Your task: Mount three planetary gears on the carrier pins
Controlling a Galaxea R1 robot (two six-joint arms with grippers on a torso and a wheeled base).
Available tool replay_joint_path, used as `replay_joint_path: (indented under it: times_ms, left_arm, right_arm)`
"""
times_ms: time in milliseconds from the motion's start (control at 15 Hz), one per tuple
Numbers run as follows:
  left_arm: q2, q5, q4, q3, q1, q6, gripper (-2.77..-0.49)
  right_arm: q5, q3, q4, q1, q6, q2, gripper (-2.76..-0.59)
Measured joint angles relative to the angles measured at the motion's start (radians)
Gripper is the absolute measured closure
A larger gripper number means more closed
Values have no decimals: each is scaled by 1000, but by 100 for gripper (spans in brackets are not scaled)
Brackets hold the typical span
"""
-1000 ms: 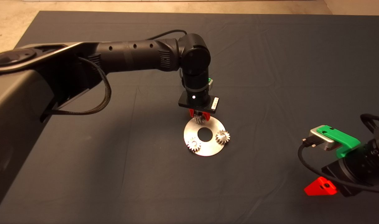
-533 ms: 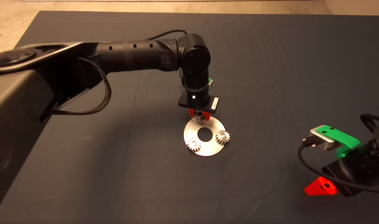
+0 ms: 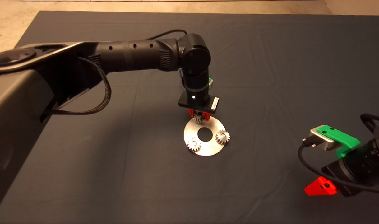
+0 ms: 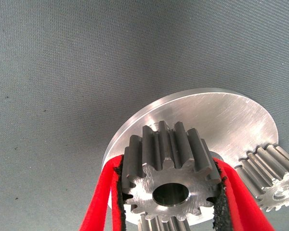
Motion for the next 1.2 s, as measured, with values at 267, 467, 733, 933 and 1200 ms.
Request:
replay_joint_path:
  times_ms: [267, 467, 733, 933, 1200]
  left_arm:
    - [0, 0, 0, 0, 0, 0, -94]
    - [0, -4, 0, -5, 0, 1, -103]
    - [0, -5, 1, -9, 1, 9, -118]
    - [0, -3, 0, -18, 0, 16, -131]
    - [0, -2, 1, -27, -13, 20, -146]
  right_arm:
    - [0, 0, 0, 0, 0, 0, -262]
    - [0, 0, 0, 0, 0, 0, -262]
    - [0, 0, 0, 0, 0, 0, -262]
    - [0, 0, 0, 0, 0, 0, -262]
    - [0, 0, 0, 0, 0, 0, -262]
